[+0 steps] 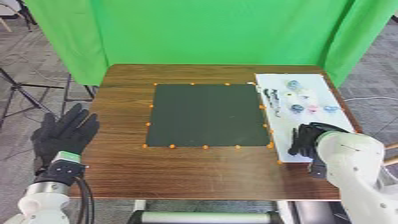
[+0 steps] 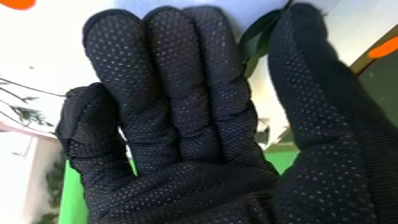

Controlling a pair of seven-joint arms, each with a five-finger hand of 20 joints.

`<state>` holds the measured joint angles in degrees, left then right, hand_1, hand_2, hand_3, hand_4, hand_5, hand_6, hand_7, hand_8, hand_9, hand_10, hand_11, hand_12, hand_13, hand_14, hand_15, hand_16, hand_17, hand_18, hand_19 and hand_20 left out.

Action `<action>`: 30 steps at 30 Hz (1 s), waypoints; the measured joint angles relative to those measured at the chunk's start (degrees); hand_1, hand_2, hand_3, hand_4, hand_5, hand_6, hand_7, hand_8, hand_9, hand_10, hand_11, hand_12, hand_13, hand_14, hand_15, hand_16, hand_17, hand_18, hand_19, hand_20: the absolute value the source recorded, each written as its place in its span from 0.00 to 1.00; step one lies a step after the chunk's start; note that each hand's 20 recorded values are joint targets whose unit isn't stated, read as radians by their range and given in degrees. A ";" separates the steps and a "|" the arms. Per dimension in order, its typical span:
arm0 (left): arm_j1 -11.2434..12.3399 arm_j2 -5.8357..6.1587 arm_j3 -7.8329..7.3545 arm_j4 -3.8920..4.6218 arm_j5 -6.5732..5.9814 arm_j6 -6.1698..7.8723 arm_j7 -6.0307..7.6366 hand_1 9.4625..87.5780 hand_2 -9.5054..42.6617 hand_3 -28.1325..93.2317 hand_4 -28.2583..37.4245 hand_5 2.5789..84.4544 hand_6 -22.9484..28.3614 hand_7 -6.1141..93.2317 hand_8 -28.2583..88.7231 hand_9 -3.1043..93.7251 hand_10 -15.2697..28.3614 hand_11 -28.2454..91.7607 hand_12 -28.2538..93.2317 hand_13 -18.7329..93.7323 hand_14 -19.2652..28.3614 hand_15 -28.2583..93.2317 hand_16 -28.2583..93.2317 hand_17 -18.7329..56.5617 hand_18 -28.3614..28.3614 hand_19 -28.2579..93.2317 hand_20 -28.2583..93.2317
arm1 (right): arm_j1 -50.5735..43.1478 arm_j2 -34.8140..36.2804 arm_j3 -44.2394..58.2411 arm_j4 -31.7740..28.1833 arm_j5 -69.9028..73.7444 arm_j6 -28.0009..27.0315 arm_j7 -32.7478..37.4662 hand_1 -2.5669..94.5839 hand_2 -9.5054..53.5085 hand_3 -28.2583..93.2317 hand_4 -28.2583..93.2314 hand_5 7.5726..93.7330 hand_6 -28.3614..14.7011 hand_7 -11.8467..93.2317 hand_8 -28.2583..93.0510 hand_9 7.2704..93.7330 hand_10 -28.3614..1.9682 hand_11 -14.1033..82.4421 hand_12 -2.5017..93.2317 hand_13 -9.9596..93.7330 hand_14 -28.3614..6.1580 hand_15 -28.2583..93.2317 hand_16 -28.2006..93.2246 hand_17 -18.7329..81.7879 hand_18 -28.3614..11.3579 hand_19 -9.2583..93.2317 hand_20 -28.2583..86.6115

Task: Arrange flowers

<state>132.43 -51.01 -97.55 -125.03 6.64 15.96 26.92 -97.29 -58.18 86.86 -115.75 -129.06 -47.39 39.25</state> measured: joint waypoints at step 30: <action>0.37 -0.07 0.49 -0.05 -0.07 -0.02 -0.07 0.26 0.51 0.83 0.00 0.57 0.60 0.23 0.15 0.49 0.69 0.46 0.32 0.45 0.74 0.64 0.15 0.20 0.73 0.56 0.31 | -17.89 2.69 -2.37 -2.51 -11.70 57.76 -8.35 0.38 0.00 0.96 0.28 0.83 0.55 0.59 0.45 1.00 0.68 0.41 0.55 0.96 0.60 0.59 0.55 0.72 0.18 1.00 0.61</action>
<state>132.81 -51.08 -97.06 -125.09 6.57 15.94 26.85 -115.18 -55.49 84.49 -118.27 -140.75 10.37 30.91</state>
